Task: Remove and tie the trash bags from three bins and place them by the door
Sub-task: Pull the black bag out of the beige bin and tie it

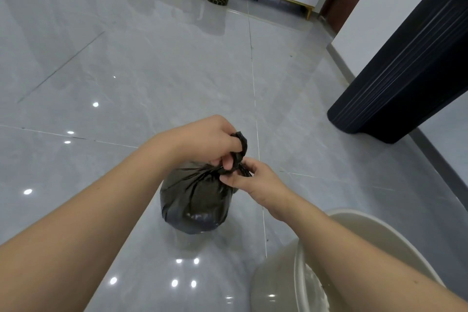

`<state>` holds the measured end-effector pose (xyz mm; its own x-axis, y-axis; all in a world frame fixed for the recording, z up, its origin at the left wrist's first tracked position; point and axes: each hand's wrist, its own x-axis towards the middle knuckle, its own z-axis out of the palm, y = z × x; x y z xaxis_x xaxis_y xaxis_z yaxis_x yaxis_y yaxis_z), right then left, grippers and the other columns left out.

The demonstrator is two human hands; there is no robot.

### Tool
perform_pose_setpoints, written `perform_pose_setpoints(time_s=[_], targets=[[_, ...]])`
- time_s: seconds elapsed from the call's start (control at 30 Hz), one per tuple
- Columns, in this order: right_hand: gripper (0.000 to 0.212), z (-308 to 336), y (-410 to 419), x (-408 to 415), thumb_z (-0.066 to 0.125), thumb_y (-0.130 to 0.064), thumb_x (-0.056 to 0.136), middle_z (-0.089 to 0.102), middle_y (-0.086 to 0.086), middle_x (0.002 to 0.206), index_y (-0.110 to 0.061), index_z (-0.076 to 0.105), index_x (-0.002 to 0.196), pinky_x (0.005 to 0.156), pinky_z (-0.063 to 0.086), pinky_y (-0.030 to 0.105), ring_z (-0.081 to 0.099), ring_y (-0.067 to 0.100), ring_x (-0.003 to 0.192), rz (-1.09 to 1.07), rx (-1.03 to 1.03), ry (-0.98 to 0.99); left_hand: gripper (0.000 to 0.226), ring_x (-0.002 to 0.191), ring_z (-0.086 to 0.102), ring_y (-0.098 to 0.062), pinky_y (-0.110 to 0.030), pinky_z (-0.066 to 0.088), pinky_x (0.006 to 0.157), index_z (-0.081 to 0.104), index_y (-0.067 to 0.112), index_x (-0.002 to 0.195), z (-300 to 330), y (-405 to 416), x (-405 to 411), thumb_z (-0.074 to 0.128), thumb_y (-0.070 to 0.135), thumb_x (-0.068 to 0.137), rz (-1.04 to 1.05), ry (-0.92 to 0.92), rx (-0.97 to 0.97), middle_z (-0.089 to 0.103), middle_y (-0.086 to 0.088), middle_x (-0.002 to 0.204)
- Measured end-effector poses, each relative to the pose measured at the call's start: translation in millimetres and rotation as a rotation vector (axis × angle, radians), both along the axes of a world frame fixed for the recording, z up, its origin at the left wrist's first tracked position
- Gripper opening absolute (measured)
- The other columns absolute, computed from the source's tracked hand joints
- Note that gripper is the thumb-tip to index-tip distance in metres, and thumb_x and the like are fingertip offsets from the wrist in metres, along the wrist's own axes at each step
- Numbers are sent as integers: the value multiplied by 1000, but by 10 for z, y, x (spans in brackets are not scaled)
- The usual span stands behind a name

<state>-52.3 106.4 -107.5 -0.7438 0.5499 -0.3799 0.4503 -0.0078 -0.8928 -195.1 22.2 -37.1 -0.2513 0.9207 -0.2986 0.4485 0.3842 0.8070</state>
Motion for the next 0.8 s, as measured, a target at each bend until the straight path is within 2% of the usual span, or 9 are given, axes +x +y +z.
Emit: perform_pose_setpoints(time_s=[0.07, 0.17, 0.23, 0.3, 0.43, 0.53, 0.6, 0.67, 0.8], targets=[[20, 19, 6, 3, 79, -20, 78, 56, 0, 86, -15, 67, 93, 78, 46, 17, 55, 9, 80, -32, 33, 28, 24, 54, 39, -18, -30, 34, 60, 56, 12, 63, 19, 45, -4, 58, 23, 83, 51, 45, 39, 48, -2, 55], [23, 70, 9, 6, 75, -12, 82, 71, 5, 102, -12, 69, 105, 72, 48, 7, 66, 7, 89, -29, -16, 78, 28, 53, 32, -18, -28, 28, 57, 47, 15, 60, 68, 96, -6, 61, 26, 82, 124, 51, 67, 35, 0, 53], [28, 122, -1, 13, 73, -13, 84, 74, 3, 101, -11, 68, 111, 67, 49, 8, 70, 7, 87, -6, -104, 97, 34, 48, 29, -17, -26, 24, 51, 44, 15, 57, 92, 116, -12, 62, 24, 84, 151, 12, 80, 32, 2, 50], [26, 164, -29, 20, 73, -19, 84, 74, -2, 92, -12, 68, 109, 64, 50, 11, 71, 7, 82, -9, -158, 104, 35, 50, 34, -16, -26, 28, 53, 47, 15, 54, 86, 121, -17, 64, 23, 84, 167, -64, 89, 38, 1, 52], [18, 133, -47, 5, 74, -19, 83, 75, 5, 94, -13, 71, 100, 74, 58, 27, 72, 18, 86, -75, -119, 75, 23, 63, 46, -19, -32, 37, 65, 63, 4, 76, -60, 121, 1, 62, 25, 84, 263, -225, 127, 48, -7, 69], [13, 94, 2, 8, 67, -10, 86, 71, 13, 92, -5, 71, 98, 87, 54, 42, 67, 22, 84, -44, 50, 22, 27, 67, 53, -21, -34, 41, 67, 63, 1, 83, -329, 130, 22, 54, 25, 91, 454, -253, 192, 55, -11, 73], [9, 119, 53, 26, 64, -12, 83, 66, 3, 91, -10, 70, 89, 83, 53, 39, 64, 17, 83, 66, 272, -35, 28, 72, 56, -21, -35, 44, 70, 63, 2, 86, -506, 118, 60, 49, 25, 95, 543, -303, 210, 60, -12, 77], [5, 170, 103, 58, 63, -18, 82, 58, -2, 93, -14, 66, 84, 79, 48, 29, 59, 13, 85, 204, 549, -140, 26, 73, 59, -23, -36, 47, 72, 62, 9, 85, -637, 99, 129, 45, 23, 99, 592, -353, 202, 64, -12, 79], [10, 206, 118, 127, 54, -25, 85, 52, -3, 91, -16, 58, 87, 76, 49, 34, 55, 17, 84, 376, 969, -234, 27, 75, 65, -21, -36, 51, 80, 62, 9, 94, -763, 64, 249, 39, 22, 102, 590, -421, 169, 69, -8, 78]])
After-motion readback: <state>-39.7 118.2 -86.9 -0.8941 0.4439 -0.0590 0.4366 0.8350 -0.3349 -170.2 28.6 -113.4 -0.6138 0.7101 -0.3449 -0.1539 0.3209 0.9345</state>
